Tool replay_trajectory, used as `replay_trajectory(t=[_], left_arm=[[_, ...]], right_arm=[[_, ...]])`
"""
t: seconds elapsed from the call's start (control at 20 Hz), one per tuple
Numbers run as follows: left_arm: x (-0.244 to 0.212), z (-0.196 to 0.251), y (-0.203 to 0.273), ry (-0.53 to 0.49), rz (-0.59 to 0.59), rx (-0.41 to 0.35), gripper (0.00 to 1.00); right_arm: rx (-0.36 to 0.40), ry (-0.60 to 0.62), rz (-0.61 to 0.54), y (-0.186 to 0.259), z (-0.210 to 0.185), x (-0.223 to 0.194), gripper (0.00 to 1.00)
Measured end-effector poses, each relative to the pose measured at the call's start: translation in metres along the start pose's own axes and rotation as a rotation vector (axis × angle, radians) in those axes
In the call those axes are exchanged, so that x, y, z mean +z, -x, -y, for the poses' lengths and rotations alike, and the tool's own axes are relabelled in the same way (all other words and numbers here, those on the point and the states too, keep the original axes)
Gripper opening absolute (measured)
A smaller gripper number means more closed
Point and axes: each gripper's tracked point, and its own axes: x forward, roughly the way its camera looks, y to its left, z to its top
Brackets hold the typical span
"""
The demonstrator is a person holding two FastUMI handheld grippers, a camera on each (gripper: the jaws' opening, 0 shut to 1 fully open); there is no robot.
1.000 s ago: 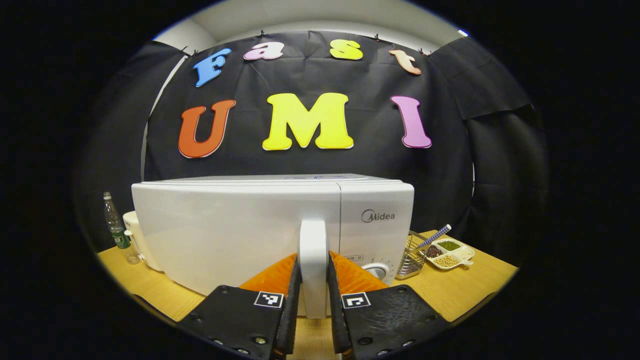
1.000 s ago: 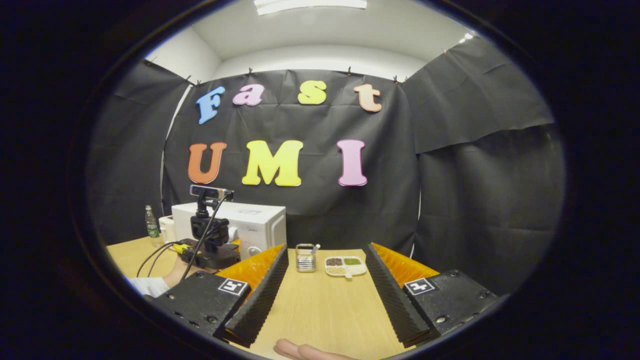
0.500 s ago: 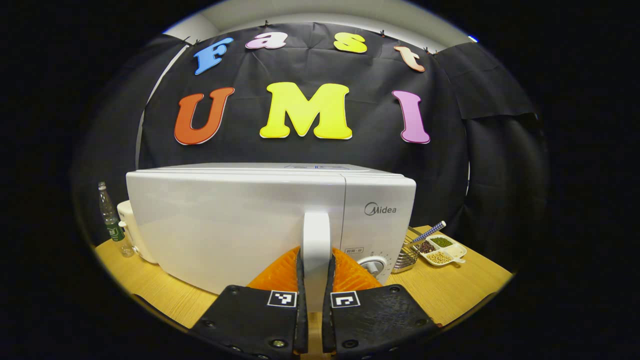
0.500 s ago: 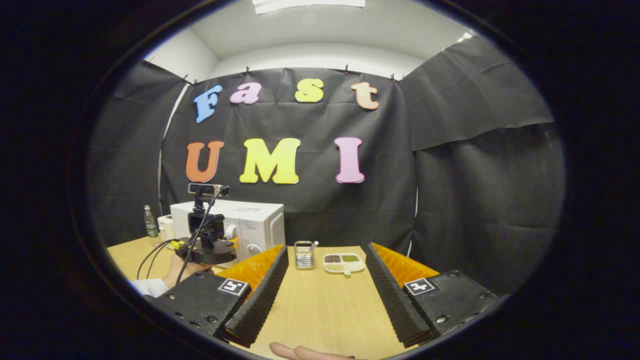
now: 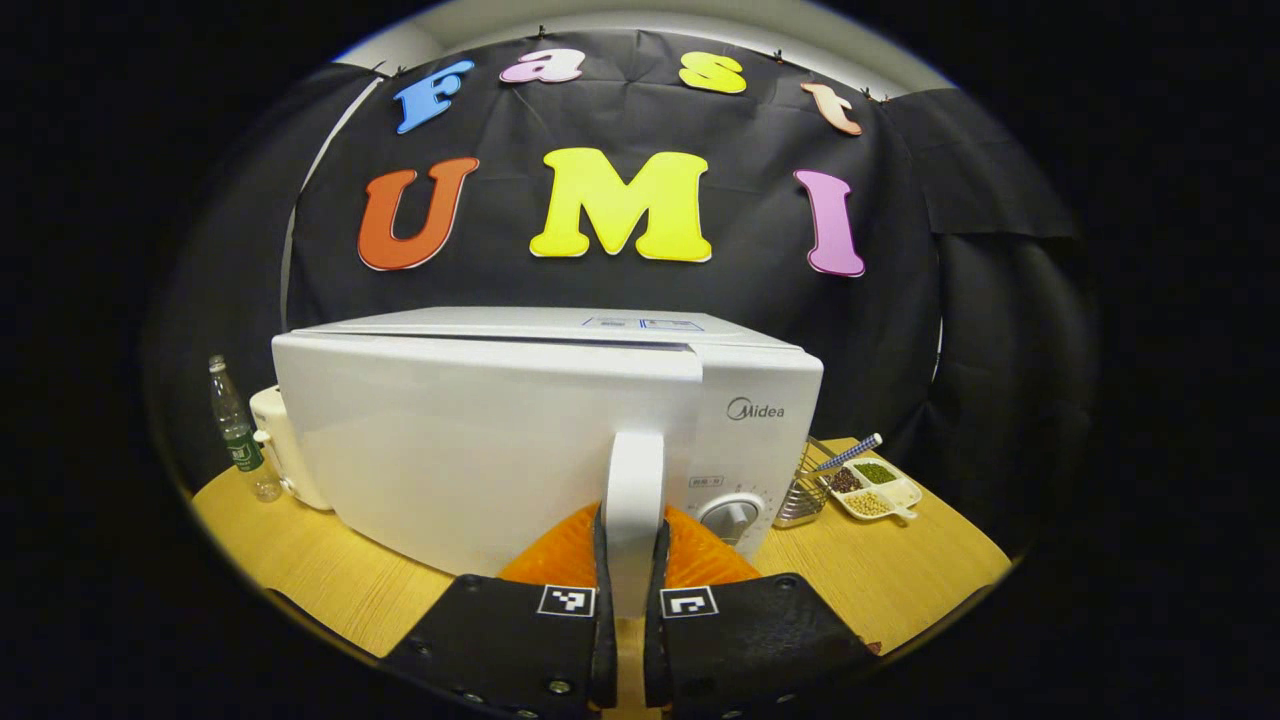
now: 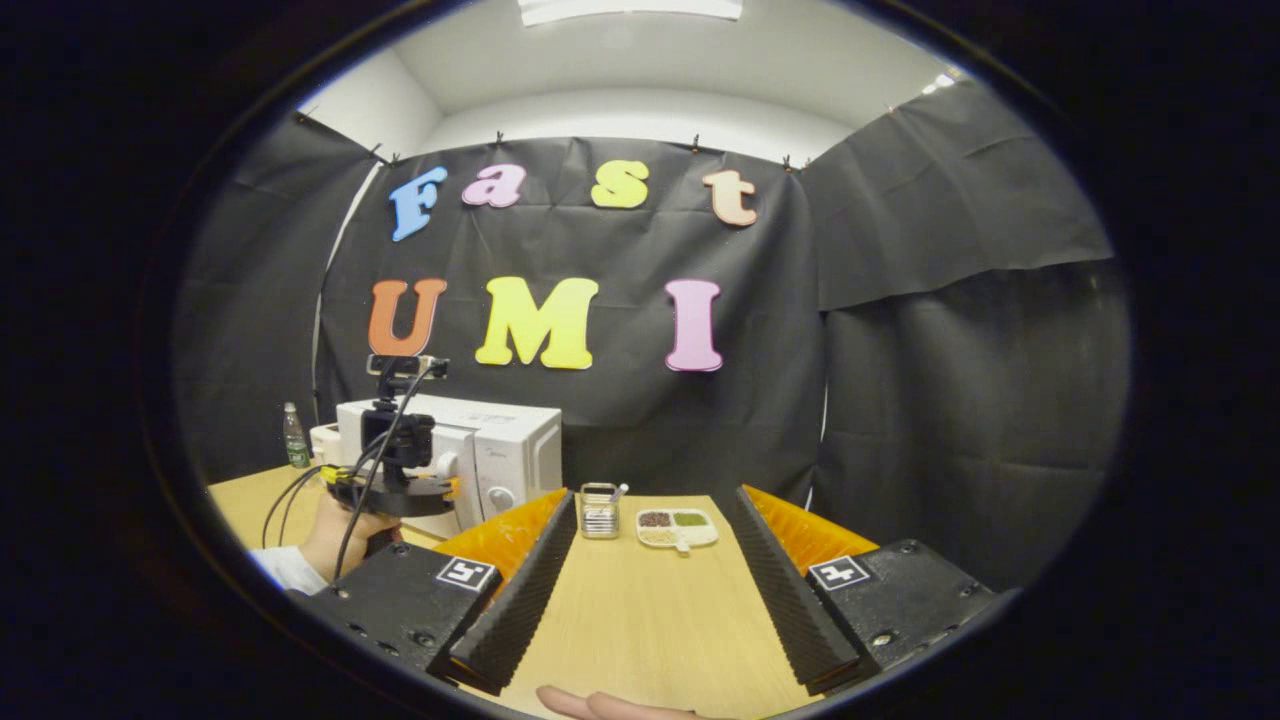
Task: Open the microwave oven with the left hand, put the food in, and close the microwave oven.
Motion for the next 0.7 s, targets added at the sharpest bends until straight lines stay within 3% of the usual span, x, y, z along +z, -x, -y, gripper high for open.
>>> replay_trajectory(t=[0.05, 0.1, 0.15, 0.2, 0.4, 0.45, 0.5, 0.7], left_arm=[[-0.001, -0.001, 0.007, -0.004, 0.008, -0.015, 0.1], [-0.001, -0.003, 0.014, -0.01, 0.011, -0.027, 0.1], [-0.004, -0.004, 0.023, -0.022, 0.006, -0.039, 0.1], [-0.005, -0.008, 0.033, -0.02, 0.013, -0.046, 0.1], [-0.014, -0.021, 0.071, -0.018, 0.008, -0.089, 0.1], [-0.017, -0.026, 0.082, -0.017, 0.006, -0.093, 0.1], [-0.019, -0.032, 0.093, -0.02, 0.009, -0.092, 0.1], [-0.027, -0.062, 0.132, -0.039, 0.024, -0.075, 0.11]], right_arm=[[0.0, -0.003, -0.004, -0.001, -0.001, -0.001, 0.99], [0.0, -0.005, -0.005, -0.001, -0.003, 0.0, 0.99], [-0.001, -0.006, -0.008, 0.0, -0.005, -0.001, 0.91], [0.0, -0.007, -0.014, 0.001, -0.007, -0.001, 0.99], [0.011, 0.016, -0.008, 0.009, -0.021, 0.008, 0.99], [0.012, 0.02, -0.005, 0.012, -0.025, 0.009, 0.91], [0.019, 0.02, -0.009, 0.017, -0.03, 0.01, 0.99], [0.037, 0.024, -0.018, 0.03, -0.048, 0.013, 0.99]])
